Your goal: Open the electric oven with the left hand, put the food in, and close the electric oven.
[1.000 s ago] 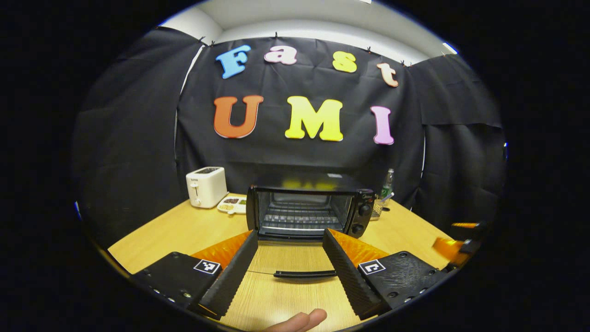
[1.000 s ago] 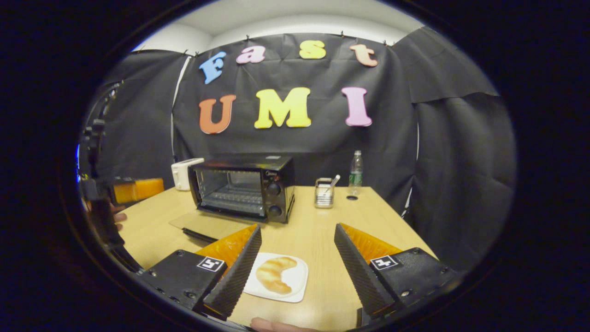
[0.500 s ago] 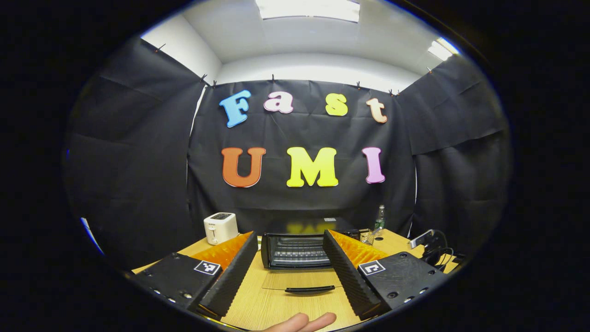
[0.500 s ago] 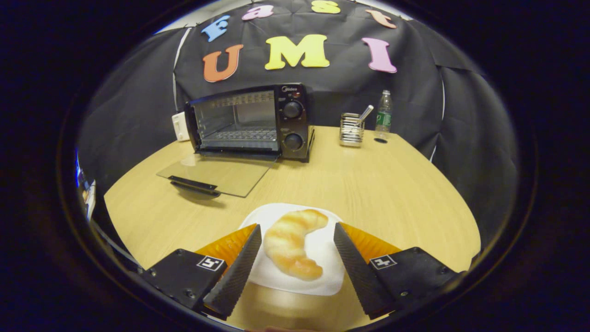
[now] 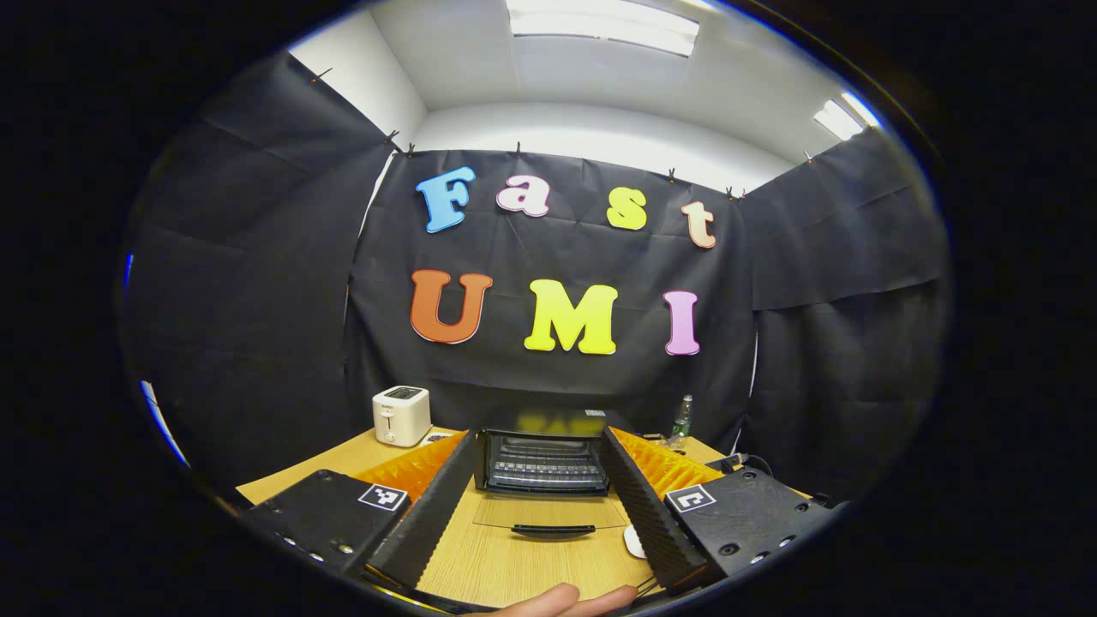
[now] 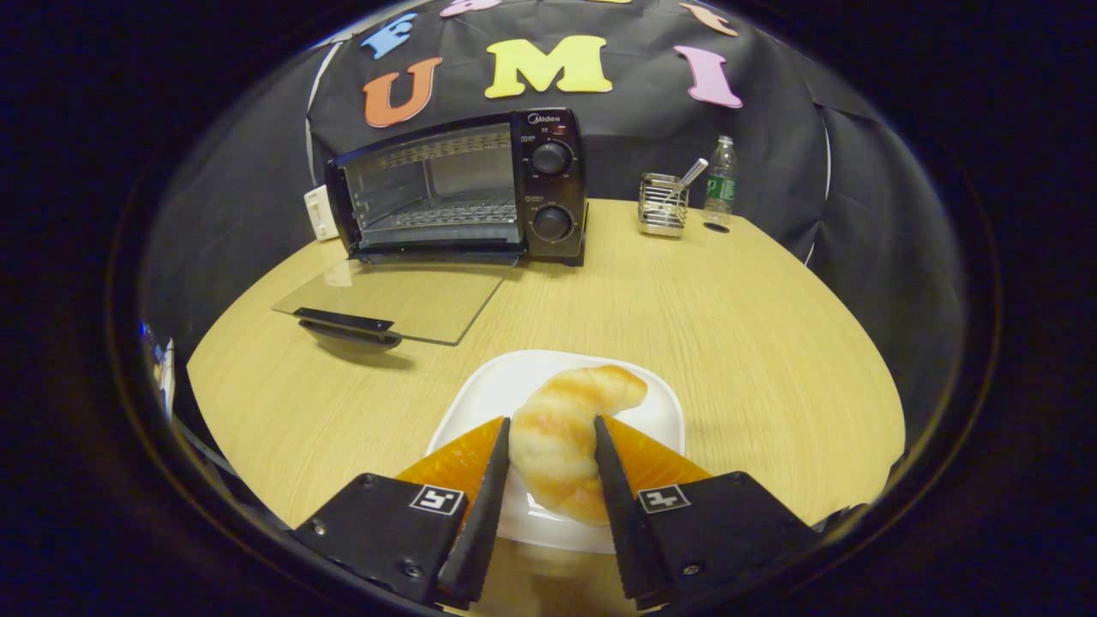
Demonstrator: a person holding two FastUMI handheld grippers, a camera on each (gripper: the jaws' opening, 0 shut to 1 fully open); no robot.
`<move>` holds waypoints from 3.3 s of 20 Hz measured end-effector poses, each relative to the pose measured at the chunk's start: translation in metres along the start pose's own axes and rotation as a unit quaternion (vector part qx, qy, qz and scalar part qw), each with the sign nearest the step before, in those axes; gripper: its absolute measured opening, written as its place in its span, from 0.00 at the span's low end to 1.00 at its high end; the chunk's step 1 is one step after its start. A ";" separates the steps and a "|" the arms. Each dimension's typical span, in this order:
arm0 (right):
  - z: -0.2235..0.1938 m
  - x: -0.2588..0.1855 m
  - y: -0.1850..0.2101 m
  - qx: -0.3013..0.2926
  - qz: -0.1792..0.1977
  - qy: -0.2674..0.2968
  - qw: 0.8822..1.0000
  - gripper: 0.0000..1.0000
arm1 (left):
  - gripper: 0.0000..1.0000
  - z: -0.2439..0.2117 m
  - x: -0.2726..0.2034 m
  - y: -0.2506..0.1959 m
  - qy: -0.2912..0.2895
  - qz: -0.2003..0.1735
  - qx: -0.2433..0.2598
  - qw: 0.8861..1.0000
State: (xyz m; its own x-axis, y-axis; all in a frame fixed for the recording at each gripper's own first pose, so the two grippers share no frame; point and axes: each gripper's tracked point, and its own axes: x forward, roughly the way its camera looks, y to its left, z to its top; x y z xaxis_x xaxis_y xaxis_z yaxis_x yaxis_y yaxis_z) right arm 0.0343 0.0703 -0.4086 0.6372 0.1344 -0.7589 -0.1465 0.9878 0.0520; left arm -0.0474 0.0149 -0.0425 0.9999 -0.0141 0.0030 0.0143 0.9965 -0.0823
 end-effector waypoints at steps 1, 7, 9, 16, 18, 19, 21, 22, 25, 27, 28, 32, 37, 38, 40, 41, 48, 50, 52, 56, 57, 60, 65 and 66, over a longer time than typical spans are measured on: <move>0.000 -0.001 0.003 0.003 0.007 0.002 1.000 0.58 | 0.94 0.001 -0.002 -0.005 -0.002 -0.008 0.000 1.000; 0.033 -0.023 0.018 0.044 0.041 -0.036 0.998 0.54 | 0.94 0.004 -0.013 -0.011 -0.008 -0.034 0.006 0.999; 0.055 -0.028 0.031 0.059 0.056 -0.060 0.995 0.54 | 0.94 0.007 -0.014 -0.009 -0.013 -0.037 0.006 0.999; 0.121 -0.006 0.107 0.101 0.150 -0.120 0.976 0.53 | 0.94 0.007 -0.009 0.021 -0.008 -0.008 0.007 1.000; 0.144 0.010 0.133 0.122 0.173 -0.139 0.967 0.53 | 0.94 0.005 -0.006 0.025 -0.004 -0.005 0.010 1.000; 0.161 0.017 0.144 0.138 0.179 -0.164 0.960 0.53 | 0.94 0.003 -0.005 0.031 -0.003 -0.002 0.011 1.000; 0.191 0.040 0.153 0.162 0.161 -0.205 0.952 0.53 | 0.94 -0.003 0.000 0.041 0.001 0.002 0.014 1.000; 0.197 0.057 0.158 0.160 0.145 -0.203 0.955 0.52 | 0.94 -0.007 0.002 0.050 0.005 0.010 0.013 1.000; 0.211 0.096 0.182 0.158 0.122 -0.180 0.963 0.53 | 0.94 -0.018 0.007 0.074 0.022 0.029 0.003 0.999; 0.227 0.118 0.184 0.167 0.109 -0.178 0.963 0.53 | 0.94 -0.026 0.011 0.092 0.030 0.041 0.002 0.999; 0.234 0.127 0.184 0.171 0.101 -0.179 0.964 0.53 | 0.94 -0.031 0.012 0.103 0.035 0.050 0.002 0.998; 0.261 0.164 0.173 0.174 0.065 -0.181 0.966 0.52 | 0.94 -0.047 0.019 0.132 0.060 0.079 -0.002 0.995; 0.273 0.178 0.170 0.154 0.062 -0.196 0.967 0.56 | 0.94 -0.053 0.019 0.142 0.063 0.082 -0.014 0.995; 0.275 0.174 0.173 0.157 0.069 -0.205 0.964 0.60 | 0.94 -0.054 0.020 0.141 0.063 0.080 -0.017 0.995; 0.273 0.162 0.169 0.139 0.058 -0.209 0.966 0.72 | 0.94 -0.058 0.022 0.139 0.069 0.076 -0.022 0.994; 0.273 0.155 0.165 0.129 0.048 -0.214 0.967 0.81 | 0.94 -0.057 0.019 0.137 0.069 0.076 -0.024 0.994; 0.237 0.098 0.171 0.103 0.077 -0.194 0.972 0.95 | 0.94 -0.048 0.004 0.122 0.060 0.070 -0.023 0.995; 0.227 0.070 0.170 0.125 0.100 -0.201 0.966 0.95 | 0.94 -0.052 0.000 0.118 0.066 0.068 -0.021 0.995; 0.215 0.042 0.168 0.126 0.130 -0.197 0.964 0.94 | 0.94 -0.053 0.002 0.119 0.064 0.074 -0.022 0.995; 0.209 -0.009 0.129 0.109 0.118 -0.226 0.961 0.93 | 0.94 -0.074 0.012 0.099 0.090 0.060 -0.041 0.993; 0.208 -0.024 0.113 0.106 0.099 -0.238 0.960 0.93 | 0.94 -0.083 0.016 0.095 0.096 0.057 -0.045 0.993; 0.206 -0.065 0.075 0.106 0.058 -0.263 0.957 0.92 | 0.94 -0.119 0.032 0.062 0.135 0.020 -0.057 0.989; 0.215 -0.139 0.037 0.109 0.063 -0.291 0.948 0.93 | 0.94 -0.175 0.058 0.017 0.206 -0.029 -0.021 0.978; 0.214 -0.148 0.029 0.104 0.060 -0.294 0.948 0.93 | 0.94 -0.186 0.063 0.011 0.220 -0.032 -0.017 0.975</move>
State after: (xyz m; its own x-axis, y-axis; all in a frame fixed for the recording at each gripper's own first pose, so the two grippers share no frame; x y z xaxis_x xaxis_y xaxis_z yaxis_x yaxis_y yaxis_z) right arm 0.0973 0.0957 -0.1558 0.9460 0.2074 -0.2491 -0.1320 0.9484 0.2883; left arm 0.0162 0.0098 -0.2287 0.9007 -0.1183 -0.4181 0.0704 0.9892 -0.1283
